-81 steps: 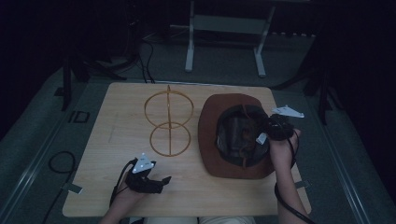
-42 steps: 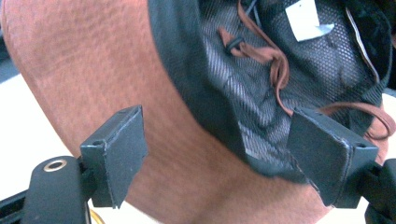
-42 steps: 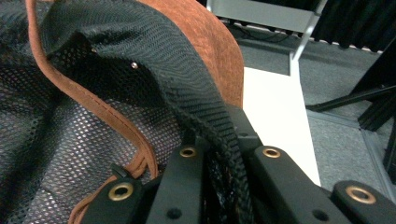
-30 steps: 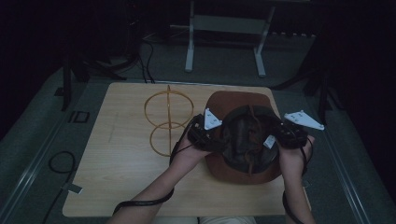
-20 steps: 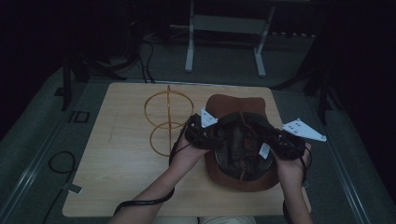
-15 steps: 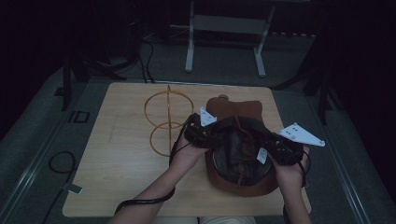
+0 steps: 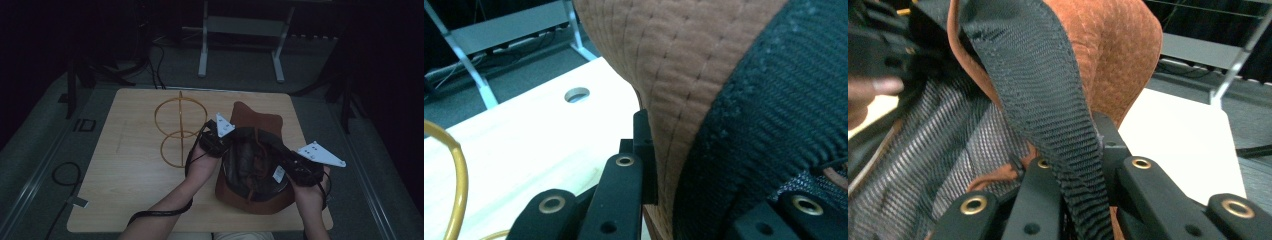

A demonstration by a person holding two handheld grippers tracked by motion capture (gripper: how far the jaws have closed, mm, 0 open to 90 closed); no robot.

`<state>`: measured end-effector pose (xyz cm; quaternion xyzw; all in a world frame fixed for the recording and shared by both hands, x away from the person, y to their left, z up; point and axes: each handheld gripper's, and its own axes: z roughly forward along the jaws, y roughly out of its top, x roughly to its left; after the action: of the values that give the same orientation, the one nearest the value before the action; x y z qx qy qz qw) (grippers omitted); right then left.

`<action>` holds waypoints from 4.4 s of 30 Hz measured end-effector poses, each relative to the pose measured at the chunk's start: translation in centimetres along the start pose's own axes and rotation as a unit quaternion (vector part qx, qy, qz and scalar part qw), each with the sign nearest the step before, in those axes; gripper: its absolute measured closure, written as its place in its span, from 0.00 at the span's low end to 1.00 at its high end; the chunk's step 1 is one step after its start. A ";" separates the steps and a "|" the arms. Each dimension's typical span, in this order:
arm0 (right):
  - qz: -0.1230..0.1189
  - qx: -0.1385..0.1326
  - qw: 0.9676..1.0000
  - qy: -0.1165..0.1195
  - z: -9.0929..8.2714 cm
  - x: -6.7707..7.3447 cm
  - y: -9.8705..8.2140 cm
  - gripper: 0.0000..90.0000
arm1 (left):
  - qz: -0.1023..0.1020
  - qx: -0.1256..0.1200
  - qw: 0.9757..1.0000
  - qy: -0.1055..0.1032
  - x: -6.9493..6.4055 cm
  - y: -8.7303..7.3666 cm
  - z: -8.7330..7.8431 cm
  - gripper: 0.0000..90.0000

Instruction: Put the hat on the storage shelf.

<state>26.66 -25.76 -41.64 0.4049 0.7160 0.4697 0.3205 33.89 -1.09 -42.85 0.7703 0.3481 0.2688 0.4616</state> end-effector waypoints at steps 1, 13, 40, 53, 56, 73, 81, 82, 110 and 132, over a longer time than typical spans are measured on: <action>-0.002 0.000 1.000 -0.001 -0.1 0.0 -0.1 0.91 | -0.001 -0.002 1.000 -0.002 0.0 0.1 0.0 0.97; 0.012 -0.019 0.995 0.101 -3.5 -0.9 -0.1 0.53 | -0.011 -0.040 0.999 -0.008 0.9 1.1 -1.5 0.97; 0.025 0.000 0.977 0.214 -1.9 -4.7 -0.2 0.50 | 0.036 -0.206 0.938 -0.275 2.7 -0.2 -5.3 0.97; 0.001 -0.021 0.923 0.385 0.9 1.6 1.8 0.44 | 0.068 -0.235 0.931 -0.271 0.5 0.5 -5.9 0.97; 0.006 -0.020 0.921 0.388 1.2 2.1 2.2 0.44 | 0.066 -0.235 0.935 -0.258 0.4 0.5 -5.9 0.97; 0.048 -0.024 0.934 0.354 2.9 2.4 2.4 0.73 | 0.066 -0.234 0.947 -0.210 -1.3 0.3 -5.6 0.97; 0.041 -0.017 0.936 0.349 2.9 2.1 2.2 0.98 | 0.069 -0.233 0.944 -0.222 -1.2 0.2 -5.6 0.96; 0.041 -0.017 0.936 0.349 2.9 2.1 2.2 0.98 | 0.075 -0.233 0.944 -0.222 -1.2 0.1 -5.7 0.96; 0.054 -0.065 0.936 0.341 -0.4 -1.1 3.9 0.99 | 0.079 -0.198 0.955 -0.206 0.4 0.6 -9.7 0.63; 0.085 -0.103 0.964 0.231 1.3 -5.9 6.2 0.98 | 0.019 -0.058 0.986 -0.155 5.3 -12.4 -9.3 0.52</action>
<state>32.23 -29.02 -35.84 0.3090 0.6813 0.6475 0.1453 26.78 12.06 -49.48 0.7814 0.2416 0.1749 0.5482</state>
